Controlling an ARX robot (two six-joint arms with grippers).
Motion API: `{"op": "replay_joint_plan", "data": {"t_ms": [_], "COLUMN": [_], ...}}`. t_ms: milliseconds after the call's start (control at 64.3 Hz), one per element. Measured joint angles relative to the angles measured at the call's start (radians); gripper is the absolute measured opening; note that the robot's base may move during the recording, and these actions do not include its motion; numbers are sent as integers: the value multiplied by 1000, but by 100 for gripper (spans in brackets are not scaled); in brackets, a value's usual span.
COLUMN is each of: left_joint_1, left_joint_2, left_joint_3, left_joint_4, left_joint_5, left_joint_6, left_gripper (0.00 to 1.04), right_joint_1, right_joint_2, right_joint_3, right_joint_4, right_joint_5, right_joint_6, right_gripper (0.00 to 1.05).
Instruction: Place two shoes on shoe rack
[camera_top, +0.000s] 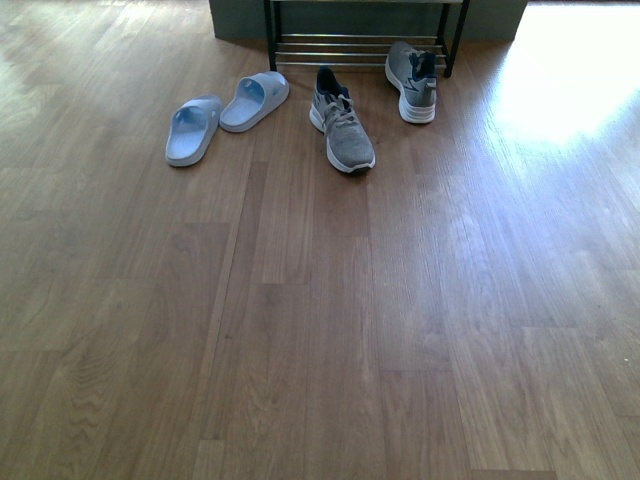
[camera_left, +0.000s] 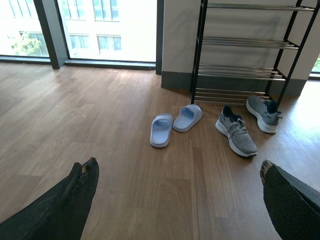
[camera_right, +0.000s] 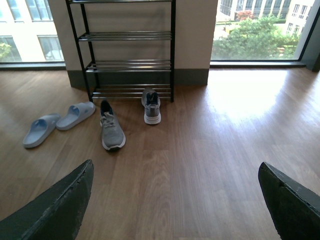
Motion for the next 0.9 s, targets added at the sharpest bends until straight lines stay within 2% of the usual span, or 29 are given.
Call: {"op": "replay_joint_plan", "data": {"t_ms": [903], "left_joint_1": [0], "left_joint_2": [0], "left_joint_3": [0], "left_joint_4": [0], "left_joint_5": [0], "left_joint_6": [0], "left_gripper": [95], "right_joint_1": [0], "right_joint_2": [0], "right_joint_3": [0], "right_joint_4": [0], "right_joint_5": [0], "right_joint_6": [0], "right_gripper": [96]}}
